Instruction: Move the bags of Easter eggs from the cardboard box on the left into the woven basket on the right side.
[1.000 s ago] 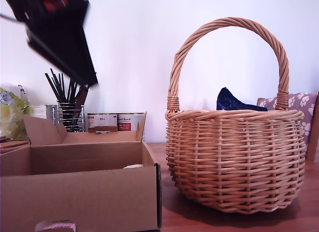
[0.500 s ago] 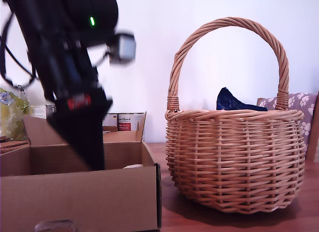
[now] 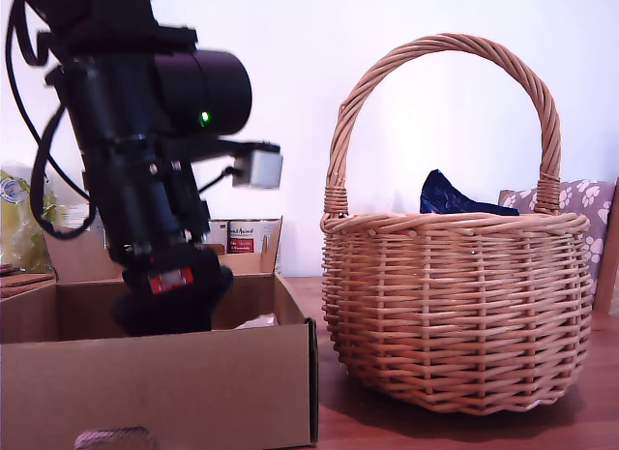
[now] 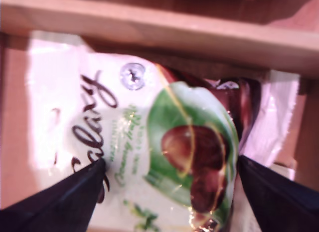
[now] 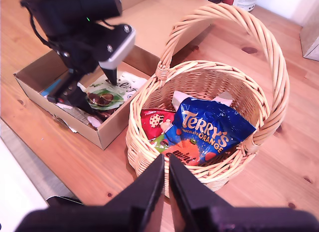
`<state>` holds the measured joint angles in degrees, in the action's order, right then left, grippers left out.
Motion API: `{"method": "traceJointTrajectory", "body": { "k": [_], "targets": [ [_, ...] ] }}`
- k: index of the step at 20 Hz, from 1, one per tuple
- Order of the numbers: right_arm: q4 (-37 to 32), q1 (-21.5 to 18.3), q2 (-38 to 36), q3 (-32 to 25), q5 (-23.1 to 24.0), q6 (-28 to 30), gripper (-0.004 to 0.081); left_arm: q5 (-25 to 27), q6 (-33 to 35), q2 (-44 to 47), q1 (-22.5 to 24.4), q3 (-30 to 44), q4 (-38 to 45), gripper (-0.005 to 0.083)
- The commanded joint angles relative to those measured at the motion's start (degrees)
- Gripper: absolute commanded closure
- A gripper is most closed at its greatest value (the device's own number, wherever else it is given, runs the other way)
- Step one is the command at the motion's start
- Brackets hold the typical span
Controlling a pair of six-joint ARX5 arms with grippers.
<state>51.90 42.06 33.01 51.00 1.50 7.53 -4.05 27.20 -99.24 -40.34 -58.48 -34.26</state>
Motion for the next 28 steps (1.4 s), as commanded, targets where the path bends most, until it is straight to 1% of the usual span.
{"method": "traceJointTrajectory", "body": {
  "k": [1,6,7,8,9,10,12,13,14,15,20,28],
  "targets": [
    [-0.24,-0.17,0.02,0.55,-0.07,0.04,0.0783,0.04,0.28,-2.78,0.22,1.25,0.24,-0.0007],
    [-0.35,-0.17,0.02,0.55,-0.07,0.02,0.0783,0.11,0.26,-3.13,0.22,1.25,0.7,-0.0004],
    [-0.15,-0.17,0.02,0.55,-0.07,0.02,0.0783,0.13,0.26,-3.13,0.22,1.25,0.7,0.0006],
    [0.07,-0.17,0.02,0.55,-0.09,0.02,0.0783,0.33,0.24,-3.13,0.22,1.25,0.85,0.004],
    [0.11,-0.17,0.02,0.55,-0.15,0.02,0.0783,0.52,0.24,-3.13,0.22,1.25,0.85,0.0101],
    [0.04,-0.17,0.02,0.55,-0.98,0.02,0.0783,0.5,0.22,-3.13,0.22,1.25,0.83,0.0185],
    [-0.33,-0.17,0.02,0.55,-3.17,0.02,0.0783,0.48,0.24,-3.13,0.22,1.25,0.7,0.0381],
    [-0.46,-0.17,0.02,0.55,-3.52,0.02,0.0783,0.46,0.17,-3.1,0.22,1.25,0.63,0.0462],
    [-0.48,-0.17,0.02,0.55,-3.58,0.04,0.0783,0.46,0.02,-3.1,0.22,1.25,0.31,0.052],
    [-0.46,-0.17,0.02,0.55,-3.74,0.04,0.0783,0.48,0.02,-3.06,0.22,1.22,-0.04,0.055],
    [-0.63,-0.17,0.02,0.55,-3.91,0.04,0.0783,0.48,-0.17,-0.61,0.22,1.03,-0.44,0.0559],
    [-1.88,-0.17,0.02,0.55,-3.91,0.02,0.0783,0.0,-2.32,13.84,0.22,1.01,-0.85,0.0561]
  ]
}}
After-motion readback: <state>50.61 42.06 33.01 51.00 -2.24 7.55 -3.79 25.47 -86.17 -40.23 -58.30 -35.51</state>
